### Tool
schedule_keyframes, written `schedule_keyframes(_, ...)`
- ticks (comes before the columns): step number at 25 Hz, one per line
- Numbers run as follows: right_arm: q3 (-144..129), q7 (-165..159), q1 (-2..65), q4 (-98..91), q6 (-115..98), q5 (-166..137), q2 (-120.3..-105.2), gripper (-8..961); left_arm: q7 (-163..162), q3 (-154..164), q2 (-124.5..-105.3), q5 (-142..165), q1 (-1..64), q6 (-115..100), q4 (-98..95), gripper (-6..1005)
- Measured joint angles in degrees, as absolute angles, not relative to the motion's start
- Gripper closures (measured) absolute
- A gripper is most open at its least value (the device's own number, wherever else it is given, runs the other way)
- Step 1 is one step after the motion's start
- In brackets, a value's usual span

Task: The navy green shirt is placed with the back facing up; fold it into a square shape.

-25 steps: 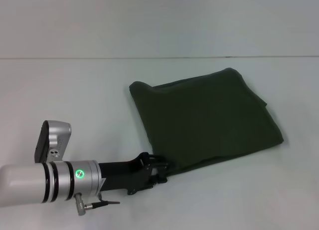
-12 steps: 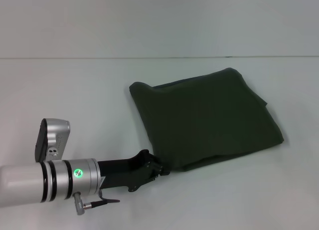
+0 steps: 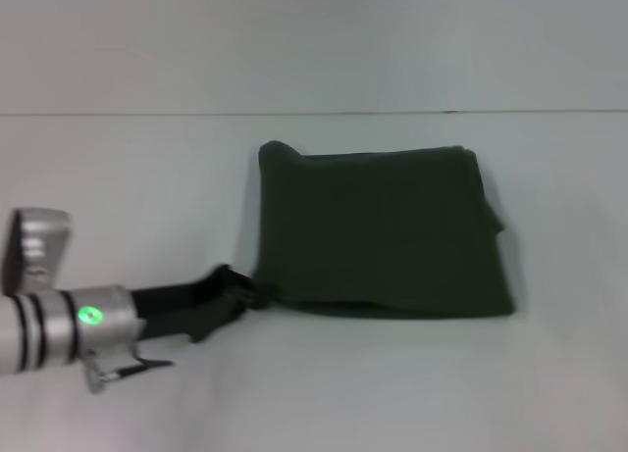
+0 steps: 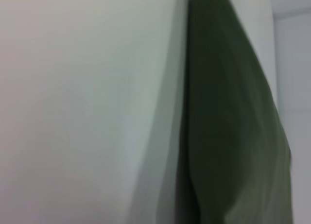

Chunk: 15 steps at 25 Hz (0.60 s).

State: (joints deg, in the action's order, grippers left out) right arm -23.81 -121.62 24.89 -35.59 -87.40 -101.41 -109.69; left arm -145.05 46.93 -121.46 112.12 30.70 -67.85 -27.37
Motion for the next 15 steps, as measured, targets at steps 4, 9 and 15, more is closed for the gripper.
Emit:
schedule_keyframes(4, -23.69, -121.72, 24.87, -35.59, -87.39, -101.37, -109.69, 102, -145.88, 46.87, -117.29, 112.16, 30.0, -68.78, -26.69, 972)
schedule_keyframes(9, -23.54, -122.19, 24.9, -35.54, -87.42, -101.34, -109.77, 102, -146.78, 45.79, -115.68, 112.18, 27.6, -71.43, -28.3, 973)
schedule_keyframes(15, -22.63, -123.01, 24.93, -35.51, -87.6, -101.33, -110.14, 102, -146.33, 45.49, -116.57, 112.18, 25.69, -75.27, -29.53, 972)
